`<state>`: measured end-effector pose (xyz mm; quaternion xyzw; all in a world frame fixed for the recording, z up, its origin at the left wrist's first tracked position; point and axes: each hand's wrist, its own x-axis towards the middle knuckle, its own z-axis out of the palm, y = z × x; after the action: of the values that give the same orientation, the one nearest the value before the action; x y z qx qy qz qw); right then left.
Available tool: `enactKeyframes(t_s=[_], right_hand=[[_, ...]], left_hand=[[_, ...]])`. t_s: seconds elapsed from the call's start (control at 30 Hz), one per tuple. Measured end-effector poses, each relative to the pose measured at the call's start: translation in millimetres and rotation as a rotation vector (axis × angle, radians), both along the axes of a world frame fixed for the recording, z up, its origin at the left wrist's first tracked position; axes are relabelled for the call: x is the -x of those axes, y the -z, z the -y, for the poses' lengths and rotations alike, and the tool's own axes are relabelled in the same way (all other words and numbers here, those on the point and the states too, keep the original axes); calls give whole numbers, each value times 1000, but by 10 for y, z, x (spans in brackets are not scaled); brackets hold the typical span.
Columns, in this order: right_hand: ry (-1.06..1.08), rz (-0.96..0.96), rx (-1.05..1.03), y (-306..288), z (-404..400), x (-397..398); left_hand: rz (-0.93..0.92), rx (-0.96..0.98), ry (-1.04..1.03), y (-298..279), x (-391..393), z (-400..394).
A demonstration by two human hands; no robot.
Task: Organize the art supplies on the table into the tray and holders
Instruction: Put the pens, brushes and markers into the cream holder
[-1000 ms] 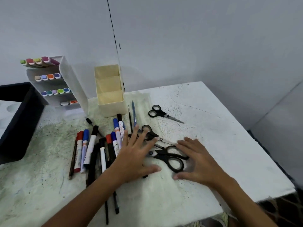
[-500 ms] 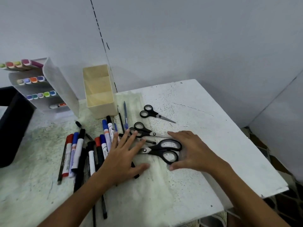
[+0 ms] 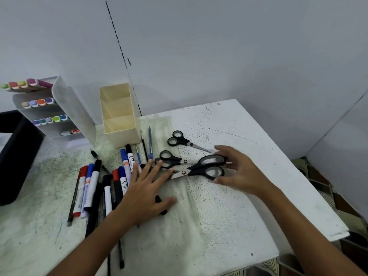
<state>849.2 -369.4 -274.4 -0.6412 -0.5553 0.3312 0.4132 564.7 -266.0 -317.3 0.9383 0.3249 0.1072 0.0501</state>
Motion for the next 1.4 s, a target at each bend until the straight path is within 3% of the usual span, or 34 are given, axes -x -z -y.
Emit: enactKeyframes(t_s=[0.17, 0.27, 0.4, 0.57, 0.73, 0.93, 1.03, 1.17, 1.4], right_hand=[[169, -536, -151, -113, -78, -153], [282, -799, -221, -224, -215, -130], [281, -897, -233, -456, -447, 7], [128, -571, -52, -692, -738, 469], [134, 37, -25, -723, -982, 918], [44, 98, 25, -652, -1243, 960], [-175, 307, 160, -402, -1258, 748], [-431, 563, 196, -235, -1217, 688], [-456, 747, 107, -79, -1255, 806]], left_hand=[[-14, 43, -9, 10, -18, -7], [88, 126, -49, -96, -74, 8], [376, 363, -88, -494, -276, 10], [750, 846, -43, -848, -613, 57], [1189, 1222, -174, -784, -771, 9], [1446, 1331, -400, -639, -518, -102], [1538, 1433, -436, -605, -340, -186], [1586, 1450, -419, -599, -144, -267], [1577, 1467, -368, -550, -26, -339]])
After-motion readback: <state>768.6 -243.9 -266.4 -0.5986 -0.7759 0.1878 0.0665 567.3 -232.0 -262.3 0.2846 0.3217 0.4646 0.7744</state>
